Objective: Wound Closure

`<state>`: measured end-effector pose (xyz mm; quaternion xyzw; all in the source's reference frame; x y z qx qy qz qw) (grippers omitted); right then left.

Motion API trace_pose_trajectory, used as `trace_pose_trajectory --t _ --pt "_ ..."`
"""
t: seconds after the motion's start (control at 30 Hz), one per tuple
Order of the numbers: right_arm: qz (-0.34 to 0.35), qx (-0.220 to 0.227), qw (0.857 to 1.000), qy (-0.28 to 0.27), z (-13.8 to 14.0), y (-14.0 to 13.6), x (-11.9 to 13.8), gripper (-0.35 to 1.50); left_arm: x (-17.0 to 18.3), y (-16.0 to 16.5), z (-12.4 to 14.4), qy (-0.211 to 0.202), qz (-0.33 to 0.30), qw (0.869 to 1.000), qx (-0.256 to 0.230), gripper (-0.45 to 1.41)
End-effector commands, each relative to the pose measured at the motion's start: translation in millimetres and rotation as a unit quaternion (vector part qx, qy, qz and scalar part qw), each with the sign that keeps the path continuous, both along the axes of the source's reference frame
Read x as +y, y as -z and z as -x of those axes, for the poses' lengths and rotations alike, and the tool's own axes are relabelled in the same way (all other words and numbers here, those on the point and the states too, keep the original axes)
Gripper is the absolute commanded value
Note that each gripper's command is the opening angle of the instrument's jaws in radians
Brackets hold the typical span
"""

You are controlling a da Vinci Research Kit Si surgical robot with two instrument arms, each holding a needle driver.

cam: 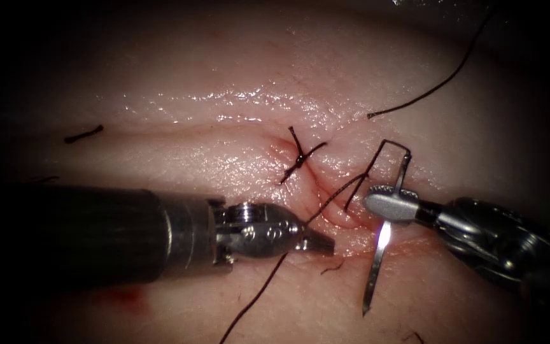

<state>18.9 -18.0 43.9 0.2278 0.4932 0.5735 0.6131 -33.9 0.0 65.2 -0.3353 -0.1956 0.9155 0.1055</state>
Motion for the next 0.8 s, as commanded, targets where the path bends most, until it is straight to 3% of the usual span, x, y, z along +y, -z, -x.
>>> trace_pose_trajectory --t 0.03,0.23,0.4,0.8 --pt "0.003 0.0 1.0 0.002 -0.8 -0.4 -0.2 -0.35 0.4 -0.7 0.2 0.005 0.004 1.0 0.008 -0.23" --pt "0.003 0.0 1.0 0.002 -0.8 -0.4 -0.2 -0.35 3.2 -1.4 0.2 0.029 0.016 0.999 0.033 -0.23" --pt "0.003 -0.001 1.0 0.001 -1.0 -0.4 -0.3 -0.35 4.7 -1.9 1.1 0.055 0.035 0.998 0.023 -0.23" --pt "0.008 -0.003 1.0 0.002 -1.2 -0.4 -0.4 -0.35 7.9 -4.2 1.2 0.046 0.042 0.997 0.047 -0.26"
